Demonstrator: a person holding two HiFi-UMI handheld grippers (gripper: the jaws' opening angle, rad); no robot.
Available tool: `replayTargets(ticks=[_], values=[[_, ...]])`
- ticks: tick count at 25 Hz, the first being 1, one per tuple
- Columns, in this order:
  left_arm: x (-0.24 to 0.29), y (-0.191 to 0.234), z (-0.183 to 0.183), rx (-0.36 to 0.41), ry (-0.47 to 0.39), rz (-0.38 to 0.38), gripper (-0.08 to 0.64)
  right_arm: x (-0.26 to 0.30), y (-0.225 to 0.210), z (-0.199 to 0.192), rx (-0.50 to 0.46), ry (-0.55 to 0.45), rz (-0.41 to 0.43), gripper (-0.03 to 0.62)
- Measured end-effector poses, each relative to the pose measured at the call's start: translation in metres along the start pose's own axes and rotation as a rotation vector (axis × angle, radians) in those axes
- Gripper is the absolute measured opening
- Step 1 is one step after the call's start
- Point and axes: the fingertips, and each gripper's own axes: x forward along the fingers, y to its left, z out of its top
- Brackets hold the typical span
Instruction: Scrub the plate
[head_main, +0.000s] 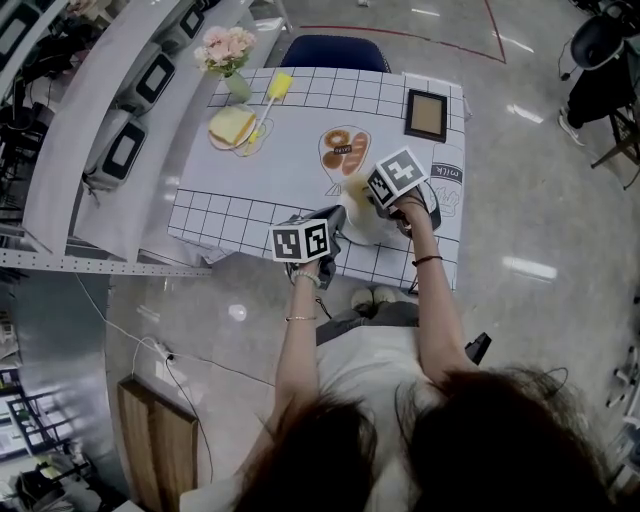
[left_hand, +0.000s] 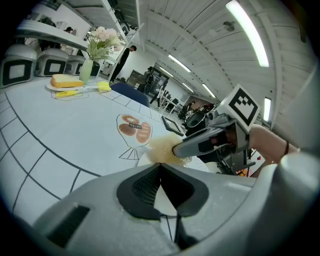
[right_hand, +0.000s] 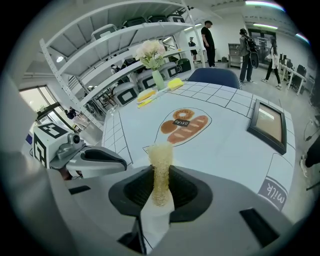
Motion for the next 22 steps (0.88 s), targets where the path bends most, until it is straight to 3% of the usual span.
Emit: replayTargets(ticks=[22], values=[[0.006, -0.027, -0.009, 0.018, 0.018, -0.035, 0.011, -0.027, -0.012, -0.03, 0.02, 0.026, -0.018, 0.08]])
